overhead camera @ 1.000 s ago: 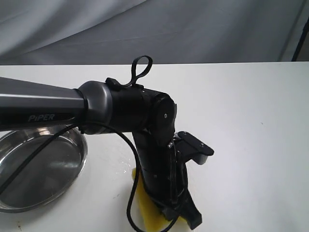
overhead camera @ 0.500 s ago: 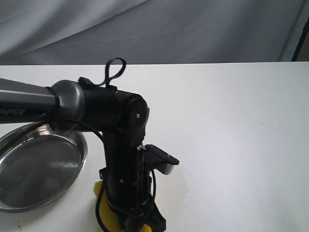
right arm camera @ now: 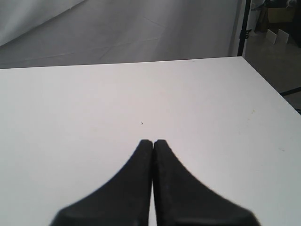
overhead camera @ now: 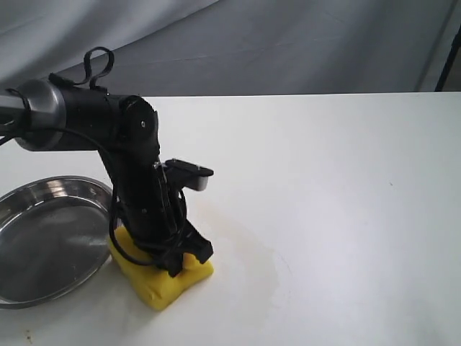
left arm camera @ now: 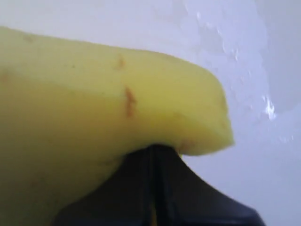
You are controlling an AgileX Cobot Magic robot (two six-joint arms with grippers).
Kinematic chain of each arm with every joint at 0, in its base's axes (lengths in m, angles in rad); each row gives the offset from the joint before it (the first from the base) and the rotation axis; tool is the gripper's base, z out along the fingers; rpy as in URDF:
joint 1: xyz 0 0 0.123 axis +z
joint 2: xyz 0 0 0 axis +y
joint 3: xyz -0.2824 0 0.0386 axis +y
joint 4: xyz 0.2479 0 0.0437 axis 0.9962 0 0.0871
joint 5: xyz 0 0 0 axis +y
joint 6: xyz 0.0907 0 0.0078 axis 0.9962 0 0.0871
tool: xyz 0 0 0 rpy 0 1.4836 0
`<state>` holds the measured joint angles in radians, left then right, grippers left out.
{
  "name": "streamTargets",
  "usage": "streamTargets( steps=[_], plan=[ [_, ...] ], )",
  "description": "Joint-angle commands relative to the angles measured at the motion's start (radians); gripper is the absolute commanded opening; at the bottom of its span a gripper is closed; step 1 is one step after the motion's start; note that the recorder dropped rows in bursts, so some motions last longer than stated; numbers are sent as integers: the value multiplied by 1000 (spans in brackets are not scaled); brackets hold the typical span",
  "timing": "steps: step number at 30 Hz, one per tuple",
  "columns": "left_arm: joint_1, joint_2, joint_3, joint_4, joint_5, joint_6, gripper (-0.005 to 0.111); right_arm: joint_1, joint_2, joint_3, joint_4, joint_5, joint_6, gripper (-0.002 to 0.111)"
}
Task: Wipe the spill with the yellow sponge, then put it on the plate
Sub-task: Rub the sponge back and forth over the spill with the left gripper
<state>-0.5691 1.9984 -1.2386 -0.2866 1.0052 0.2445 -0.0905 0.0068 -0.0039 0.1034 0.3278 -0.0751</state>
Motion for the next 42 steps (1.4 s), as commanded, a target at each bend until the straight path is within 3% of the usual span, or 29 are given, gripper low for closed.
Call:
streamTargets(
  steps=[1, 5, 8, 12, 19, 26, 30, 36, 42],
  plan=[
    [12, 20, -97, 46, -143, 0, 0, 2, -4, 4, -7, -1, 3, 0],
    [12, 67, -211, 23, -147, -4, 0, 2, -4, 4, -7, -1, 3, 0],
    [12, 122, -328, -103, -152, 36, 0, 2, -4, 4, -7, -1, 3, 0],
    [6, 133, -372, -187, -136, 80, 0, 2, -4, 4, -7, -1, 3, 0],
    [-92, 161, -372, -77, -29, 132, 0, 2, -4, 4, -7, -1, 3, 0],
    [-175, 202, -372, -70, 77, 80, 0, 2, -4, 4, -7, -1, 3, 0],
    [-178, 202, -372, -48, 216, 71, 0, 2, -4, 4, -7, -1, 3, 0],
    [-178, 190, -355, 152, 216, 42, 0, 2, -4, 4, -7, -1, 3, 0],
    [-178, 188, -353, 211, 216, 42, 3, 2, -4, 4, -7, -1, 3, 0]
  ],
)
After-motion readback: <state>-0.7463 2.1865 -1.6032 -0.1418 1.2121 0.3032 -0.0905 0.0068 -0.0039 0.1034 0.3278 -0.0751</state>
